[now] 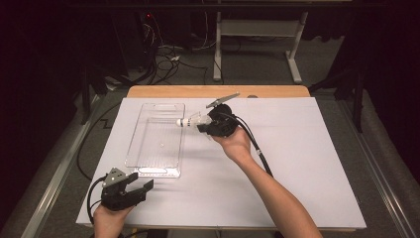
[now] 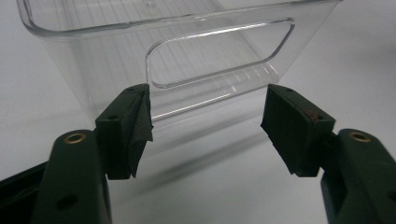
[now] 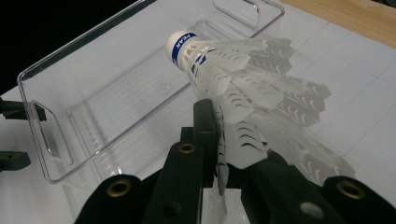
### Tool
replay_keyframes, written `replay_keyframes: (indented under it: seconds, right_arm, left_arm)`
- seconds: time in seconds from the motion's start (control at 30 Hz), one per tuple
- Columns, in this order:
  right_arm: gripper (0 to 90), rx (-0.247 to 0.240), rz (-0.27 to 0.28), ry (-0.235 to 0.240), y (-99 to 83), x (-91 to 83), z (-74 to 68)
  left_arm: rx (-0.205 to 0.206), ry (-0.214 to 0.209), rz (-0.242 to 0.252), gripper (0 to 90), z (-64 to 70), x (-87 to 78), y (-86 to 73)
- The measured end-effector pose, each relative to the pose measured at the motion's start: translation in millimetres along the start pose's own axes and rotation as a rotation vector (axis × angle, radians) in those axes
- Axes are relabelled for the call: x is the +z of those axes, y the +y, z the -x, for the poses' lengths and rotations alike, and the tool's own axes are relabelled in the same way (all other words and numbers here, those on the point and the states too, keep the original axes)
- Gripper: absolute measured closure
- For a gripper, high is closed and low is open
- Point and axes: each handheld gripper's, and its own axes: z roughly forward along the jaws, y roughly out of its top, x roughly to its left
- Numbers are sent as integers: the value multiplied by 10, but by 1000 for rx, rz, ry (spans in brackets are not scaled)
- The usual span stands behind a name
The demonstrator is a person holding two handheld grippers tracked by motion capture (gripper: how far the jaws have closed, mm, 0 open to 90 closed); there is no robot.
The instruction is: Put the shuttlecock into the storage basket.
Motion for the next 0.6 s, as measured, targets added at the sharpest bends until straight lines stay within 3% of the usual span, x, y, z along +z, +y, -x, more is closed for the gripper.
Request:
replay_keyframes:
  seconds: [0.6]
  right_arm:
    - [879,-8,-31,2,103,201,-88]
  left_arm:
    - [5,0,5,339,9,-2,-1]
